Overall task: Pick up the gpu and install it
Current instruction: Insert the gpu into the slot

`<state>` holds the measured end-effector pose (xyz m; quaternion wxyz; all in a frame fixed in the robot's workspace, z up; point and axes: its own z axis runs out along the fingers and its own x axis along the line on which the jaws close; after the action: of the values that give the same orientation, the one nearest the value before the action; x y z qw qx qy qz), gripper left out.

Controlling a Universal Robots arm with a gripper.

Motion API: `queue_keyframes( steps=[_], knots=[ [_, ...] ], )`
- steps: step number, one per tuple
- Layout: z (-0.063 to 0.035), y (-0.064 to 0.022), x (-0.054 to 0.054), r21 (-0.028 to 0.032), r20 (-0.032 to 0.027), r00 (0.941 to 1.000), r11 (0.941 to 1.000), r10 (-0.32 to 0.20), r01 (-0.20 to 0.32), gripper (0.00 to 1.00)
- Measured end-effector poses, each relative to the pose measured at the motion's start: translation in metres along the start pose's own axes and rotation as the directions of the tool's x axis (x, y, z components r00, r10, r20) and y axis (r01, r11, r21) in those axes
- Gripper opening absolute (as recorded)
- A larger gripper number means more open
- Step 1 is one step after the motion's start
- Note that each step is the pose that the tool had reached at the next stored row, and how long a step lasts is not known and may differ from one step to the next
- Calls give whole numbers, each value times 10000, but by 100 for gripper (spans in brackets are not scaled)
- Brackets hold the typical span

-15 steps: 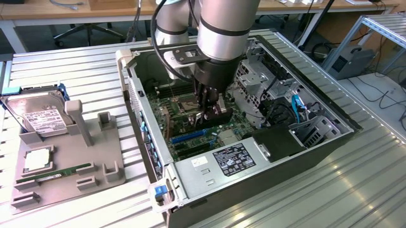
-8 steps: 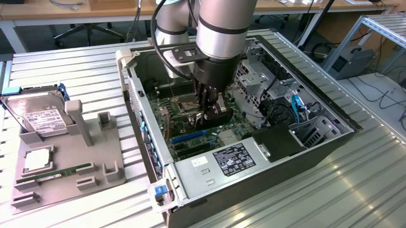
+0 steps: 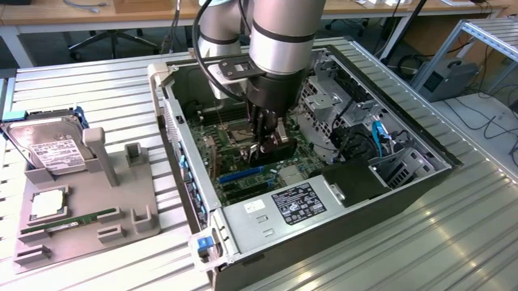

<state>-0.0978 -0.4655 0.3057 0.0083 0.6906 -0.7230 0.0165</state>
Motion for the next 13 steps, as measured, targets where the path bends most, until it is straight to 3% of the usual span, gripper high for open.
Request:
queue_keyframes(
  steps=[13],
  knots=[
    [30, 4, -82, 1, 1, 10000, 10000, -1, 1, 27]
  ],
)
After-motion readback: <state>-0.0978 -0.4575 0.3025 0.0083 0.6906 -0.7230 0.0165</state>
